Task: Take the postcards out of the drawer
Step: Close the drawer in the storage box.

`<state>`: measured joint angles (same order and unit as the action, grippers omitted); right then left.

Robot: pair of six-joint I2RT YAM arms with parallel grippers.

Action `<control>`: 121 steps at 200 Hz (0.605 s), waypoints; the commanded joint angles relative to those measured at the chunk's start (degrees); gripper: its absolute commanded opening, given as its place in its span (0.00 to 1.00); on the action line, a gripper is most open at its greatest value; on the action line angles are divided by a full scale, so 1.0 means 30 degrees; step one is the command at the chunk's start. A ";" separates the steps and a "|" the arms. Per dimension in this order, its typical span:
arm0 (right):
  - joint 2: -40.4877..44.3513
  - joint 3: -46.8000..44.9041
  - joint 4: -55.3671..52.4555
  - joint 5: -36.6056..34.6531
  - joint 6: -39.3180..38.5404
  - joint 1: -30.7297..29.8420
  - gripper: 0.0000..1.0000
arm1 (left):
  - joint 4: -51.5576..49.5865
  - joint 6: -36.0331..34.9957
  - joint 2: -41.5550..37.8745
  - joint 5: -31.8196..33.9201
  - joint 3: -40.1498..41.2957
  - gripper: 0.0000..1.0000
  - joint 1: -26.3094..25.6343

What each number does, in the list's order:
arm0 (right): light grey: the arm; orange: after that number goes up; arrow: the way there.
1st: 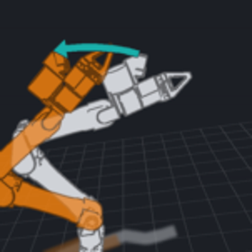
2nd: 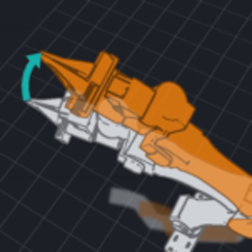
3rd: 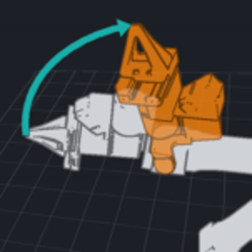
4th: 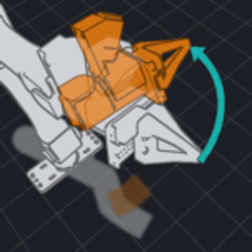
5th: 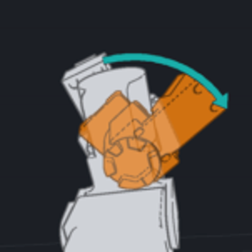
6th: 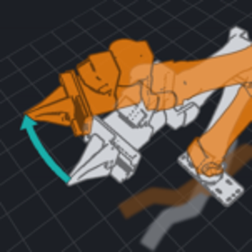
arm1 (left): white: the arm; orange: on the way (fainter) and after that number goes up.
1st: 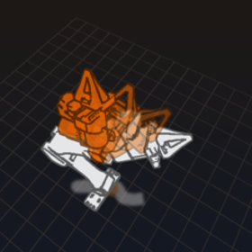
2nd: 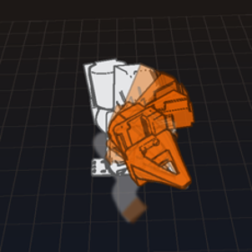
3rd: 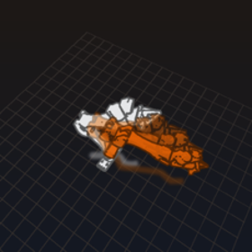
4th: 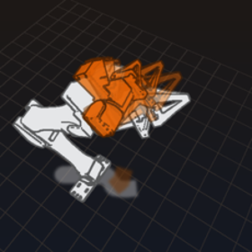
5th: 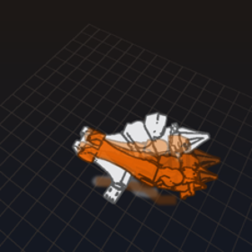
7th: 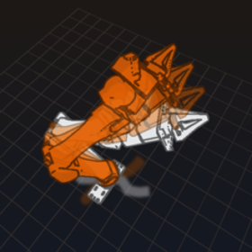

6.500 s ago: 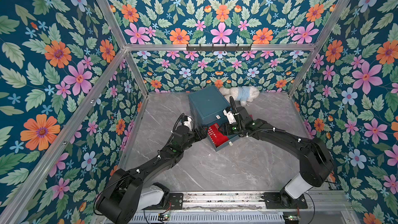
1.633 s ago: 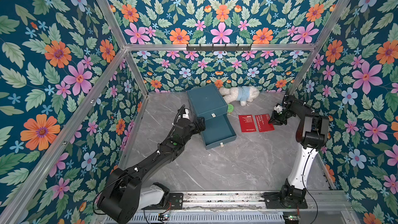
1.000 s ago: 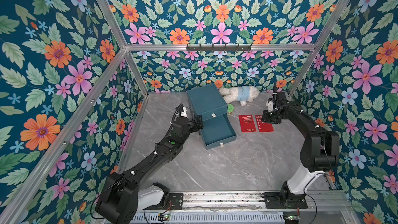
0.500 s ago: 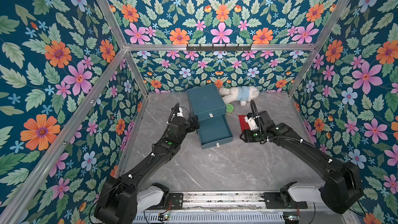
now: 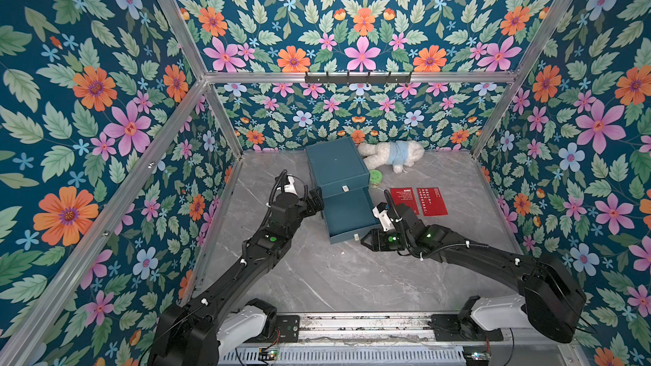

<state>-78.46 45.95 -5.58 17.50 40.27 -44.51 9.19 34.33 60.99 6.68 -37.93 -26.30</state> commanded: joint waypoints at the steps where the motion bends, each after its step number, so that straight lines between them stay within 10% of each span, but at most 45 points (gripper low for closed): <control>1: -0.0582 -0.0199 0.3613 -0.0526 0.1729 -0.0274 0.52 | -0.0013 -0.0382 -0.0319 0.0766 0.0213 1.00 0.0038; 59: -0.2497 -0.0322 0.6291 -0.0790 0.2946 -0.0484 0.45 | -0.0167 -0.0368 -0.0648 0.0752 0.0967 1.00 0.0642; 121: -0.2860 0.0063 0.7013 -0.1336 0.3001 -0.0485 0.09 | 0.0172 -0.0112 -0.0761 0.0176 0.1452 0.99 0.1500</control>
<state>-87.48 45.12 12.19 15.16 49.08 -45.91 8.75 33.95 58.74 7.88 -33.80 -22.48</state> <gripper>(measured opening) 0.108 0.996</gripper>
